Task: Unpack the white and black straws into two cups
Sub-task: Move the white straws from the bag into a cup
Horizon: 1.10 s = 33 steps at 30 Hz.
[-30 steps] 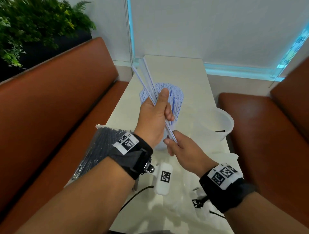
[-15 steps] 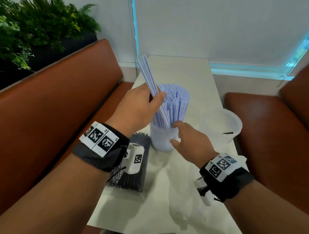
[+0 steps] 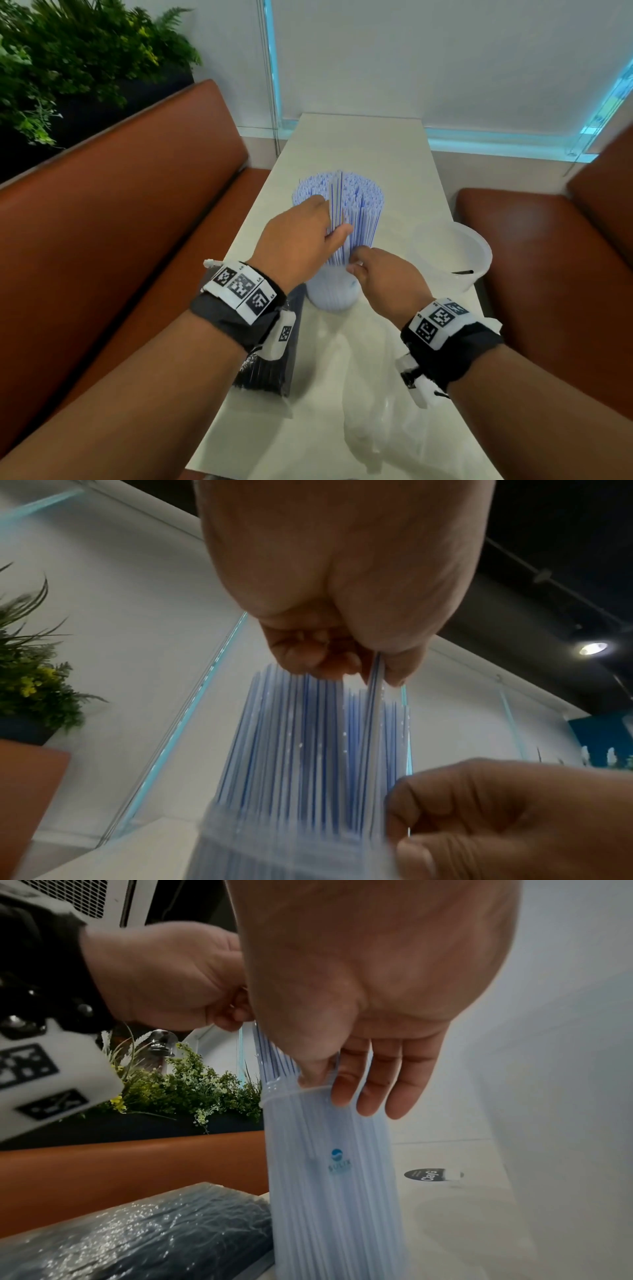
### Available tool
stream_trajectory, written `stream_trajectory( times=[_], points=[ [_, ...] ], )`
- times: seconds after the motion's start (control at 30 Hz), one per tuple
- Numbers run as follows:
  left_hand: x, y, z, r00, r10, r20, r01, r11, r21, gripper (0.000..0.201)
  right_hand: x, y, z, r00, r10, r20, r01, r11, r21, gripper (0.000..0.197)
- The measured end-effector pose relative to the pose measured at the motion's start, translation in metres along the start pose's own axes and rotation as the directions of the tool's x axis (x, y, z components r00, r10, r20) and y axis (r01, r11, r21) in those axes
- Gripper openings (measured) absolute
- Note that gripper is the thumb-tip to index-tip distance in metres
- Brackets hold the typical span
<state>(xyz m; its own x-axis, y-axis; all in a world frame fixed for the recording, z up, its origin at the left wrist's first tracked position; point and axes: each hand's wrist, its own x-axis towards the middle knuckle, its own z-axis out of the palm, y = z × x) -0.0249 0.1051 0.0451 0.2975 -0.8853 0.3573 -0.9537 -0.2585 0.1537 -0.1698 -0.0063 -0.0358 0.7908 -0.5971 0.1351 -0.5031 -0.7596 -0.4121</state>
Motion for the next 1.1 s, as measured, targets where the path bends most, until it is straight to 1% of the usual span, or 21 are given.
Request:
stream_trajectory(
  times=[0.07, 0.13, 0.2, 0.23, 0.3, 0.37, 0.4, 0.43, 0.47, 0.53, 0.57, 0.6, 0.63, 0.7, 0.8, 0.83, 0.9, 0.93, 0.97, 1.03, 1.1],
  points=[
    [-0.001, -0.002, 0.006, 1.000, -0.011, 0.004, 0.011, 0.999, 0.033, 0.046, 0.000, 0.000, -0.001, 1.000, -0.001, 0.003, 0.001, 1.000, -0.001, 0.017],
    [-0.002, -0.003, 0.005, 0.998, -0.048, -0.033, 0.047, 0.998, -0.034, 0.051, 0.001, -0.001, -0.002, 1.000, 0.006, 0.004, -0.006, 1.000, -0.004, 0.017],
    [-0.001, -0.001, -0.003, 0.989, -0.090, -0.120, 0.074, 0.988, -0.134, 0.062, 0.002, -0.002, -0.002, 1.000, 0.014, 0.003, -0.014, 1.000, -0.007, 0.017],
    [0.000, 0.000, -0.008, 0.979, -0.095, -0.183, 0.059, 0.979, -0.193, 0.071, 0.003, -0.002, -0.002, 1.000, 0.018, 0.005, -0.018, 1.000, -0.010, 0.017],
    [0.005, 0.003, -0.019, 0.943, -0.055, -0.329, -0.047, 0.954, -0.294, 0.080, 0.003, -0.002, -0.001, 1.000, 0.022, 0.011, -0.022, 1.000, -0.009, 0.016],
    [0.011, 0.007, -0.025, 0.902, 0.040, -0.429, -0.161, 0.955, -0.250, 0.077, 0.004, -0.002, -0.001, 1.000, 0.028, 0.013, -0.028, 1.000, -0.005, 0.014],
    [0.014, 0.009, -0.024, 0.901, 0.082, -0.426, -0.185, 0.961, -0.206, 0.076, 0.004, -0.002, -0.001, 0.999, 0.033, 0.011, -0.033, 0.999, -0.003, 0.014],
    [0.016, 0.011, -0.022, 0.918, 0.111, -0.382, -0.186, 0.969, -0.164, 0.076, 0.004, -0.002, -0.001, 0.999, 0.037, 0.007, -0.037, 0.999, -0.003, 0.015],
    [0.016, 0.014, -0.018, 0.944, 0.130, -0.303, -0.175, 0.976, -0.126, 0.076, 0.004, -0.002, 0.000, 0.999, 0.039, 0.003, -0.039, 0.999, -0.003, 0.015],
    [0.012, 0.017, -0.002, 0.985, 0.148, -0.093, -0.153, 0.987, -0.052, 0.076, 0.003, -0.002, 0.000, 0.999, 0.036, -0.008, -0.036, 0.999, -0.008, 0.016],
    [0.011, 0.017, 0.006, 0.988, 0.154, 0.004, -0.154, 0.988, 0.014, 0.076, 0.002, -0.002, 0.001, 0.999, 0.031, -0.017, -0.032, 0.999, -0.012, 0.017],
    [0.010, 0.015, 0.010, 0.984, 0.165, 0.069, -0.170, 0.982, 0.083, 0.076, 0.002, -0.002, 0.001, 0.999, 0.026, -0.024, -0.026, 1.000, -0.011, 0.018],
    [0.012, 0.012, 0.011, 0.979, 0.176, 0.098, -0.188, 0.975, 0.122, 0.074, 0.001, -0.002, 0.001, 0.999, 0.021, -0.027, -0.021, 1.000, -0.007, 0.018],
    [0.019, 0.009, 0.005, 0.976, 0.200, 0.084, -0.209, 0.970, 0.120, 0.070, 0.001, -0.002, 0.001, 1.000, 0.018, -0.025, -0.018, 1.000, 0.003, 0.018],
    [0.017, 0.012, 0.002, 0.987, 0.157, -0.041, -0.153, 0.984, 0.087, 0.065, 0.001, -0.004, 0.002, 0.999, 0.031, -0.031, -0.030, 1.000, 0.003, 0.017],
    [0.015, 0.016, 0.006, 0.989, 0.146, -0.018, -0.143, 0.983, 0.111, 0.066, 0.001, -0.005, 0.002, 0.998, 0.037, -0.047, -0.037, 0.999, -0.002, 0.017],
    [0.011, 0.019, 0.016, 0.987, 0.137, 0.089, -0.152, 0.972, 0.181, 0.069, 0.000, -0.006, 0.003, 0.996, 0.041, -0.073, -0.042, 0.999, -0.011, 0.020],
    [0.013, 0.018, 0.017, 0.984, 0.144, 0.109, -0.161, 0.971, 0.178, 0.069, 0.001, -0.007, 0.003, 0.996, 0.044, -0.077, -0.045, 0.999, -0.014, 0.020],
    [0.017, 0.017, 0.015, 0.983, 0.149, 0.103, -0.163, 0.976, 0.146, 0.068, 0.001, -0.007, 0.002, 0.996, 0.053, -0.068, -0.054, 0.998, -0.018, 0.020],
    [0.022, 0.018, 0.011, 0.990, 0.132, 0.044, -0.136, 0.985, 0.105, 0.067, 0.000, -0.007, 0.002, 0.997, 0.060, -0.046, -0.062, 0.997, -0.042, 0.022],
    [0.022, 0.024, 0.016, 0.989, 0.139, 0.040, -0.144, 0.976, 0.164, 0.067, -0.003, -0.008, 0.002, 0.996, 0.056, -0.068, -0.061, 0.995, -0.078, 0.028]
  ],
)
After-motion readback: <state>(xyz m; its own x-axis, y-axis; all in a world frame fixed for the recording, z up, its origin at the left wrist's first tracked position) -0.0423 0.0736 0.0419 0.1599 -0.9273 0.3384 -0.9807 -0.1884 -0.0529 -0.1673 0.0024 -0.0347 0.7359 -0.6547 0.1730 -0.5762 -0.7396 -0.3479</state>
